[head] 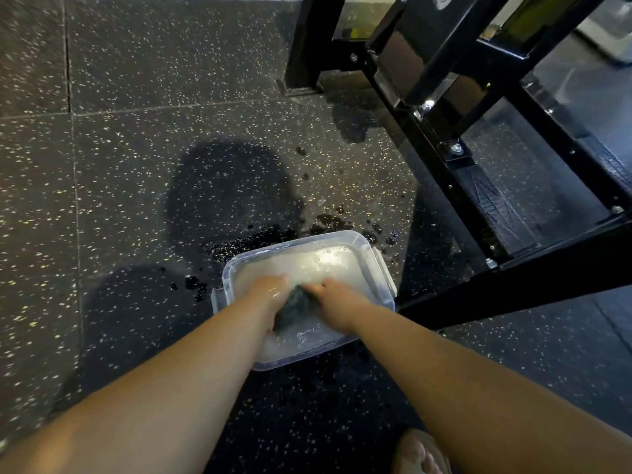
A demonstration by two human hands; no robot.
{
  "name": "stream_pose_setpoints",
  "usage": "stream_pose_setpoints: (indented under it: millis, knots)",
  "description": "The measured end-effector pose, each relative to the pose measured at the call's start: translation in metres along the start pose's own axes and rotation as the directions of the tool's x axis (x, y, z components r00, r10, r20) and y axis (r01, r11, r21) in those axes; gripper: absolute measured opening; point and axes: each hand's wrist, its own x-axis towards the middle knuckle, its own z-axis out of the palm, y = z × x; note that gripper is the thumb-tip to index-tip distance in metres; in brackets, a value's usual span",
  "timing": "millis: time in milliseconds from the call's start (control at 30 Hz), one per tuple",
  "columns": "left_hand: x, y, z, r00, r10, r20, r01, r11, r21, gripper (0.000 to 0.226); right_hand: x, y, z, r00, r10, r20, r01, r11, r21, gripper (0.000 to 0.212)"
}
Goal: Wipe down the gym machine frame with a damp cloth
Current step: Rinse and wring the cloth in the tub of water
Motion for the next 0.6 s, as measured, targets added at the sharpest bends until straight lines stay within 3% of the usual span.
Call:
stream_pose_setpoints:
  millis: [33,100,167,233,300,367,467,567,600]
  knots:
    - [-0.002,-0.002,0.001,0.997,-0.067,0.046,0.07,0.995,-0.069,0.05,0.003,0.0,-0.001,0.999,0.039,-0.016,-0.038,0.997,0.064,0.037]
    - [-0.004,-0.007,0.001,0.977,-0.158,0.145,0.178,0.974,-0.137,0.04,0.0,-0.007,-0.007,0.991,0.122,-0.051,-0.095,0.926,0.366,0.021]
    - [-0.004,-0.008,0.002,0.971,-0.085,0.224,0.131,0.971,-0.199,0.026,-0.01,-0.029,-0.018,0.986,0.126,-0.106,-0.019,0.727,0.686,0.017]
    - [-0.006,-0.008,0.005,0.971,0.049,0.235,0.036,0.938,-0.344,0.041,-0.02,-0.055,-0.027,0.961,0.136,-0.24,0.106,0.619,0.778,0.01]
    - [-0.003,-0.005,0.003,0.959,0.136,0.25,0.012,0.858,-0.513,0.067,-0.028,-0.068,-0.027,0.927,0.117,-0.357,0.185,0.685,0.705,0.015]
    - [-0.007,0.002,0.0,0.952,0.072,0.297,0.084,0.872,-0.481,0.055,-0.031,-0.062,-0.025,0.897,0.067,-0.437,0.184,0.842,0.507,0.027]
    - [-0.004,-0.003,-0.012,0.972,-0.009,0.234,0.051,0.983,-0.175,0.03,-0.02,-0.034,-0.02,0.919,-0.02,-0.393,0.084,0.985,0.147,0.036]
    - [-0.009,0.0,-0.019,0.985,0.004,0.171,-0.026,0.992,0.127,0.038,-0.004,-0.004,-0.012,0.962,0.015,-0.272,-0.031,0.998,-0.056,0.031]
    - [-0.01,0.004,-0.021,0.979,0.052,0.198,-0.118,0.933,0.339,0.048,0.0,0.003,-0.01,0.98,0.008,-0.201,-0.032,0.993,-0.112,0.026]
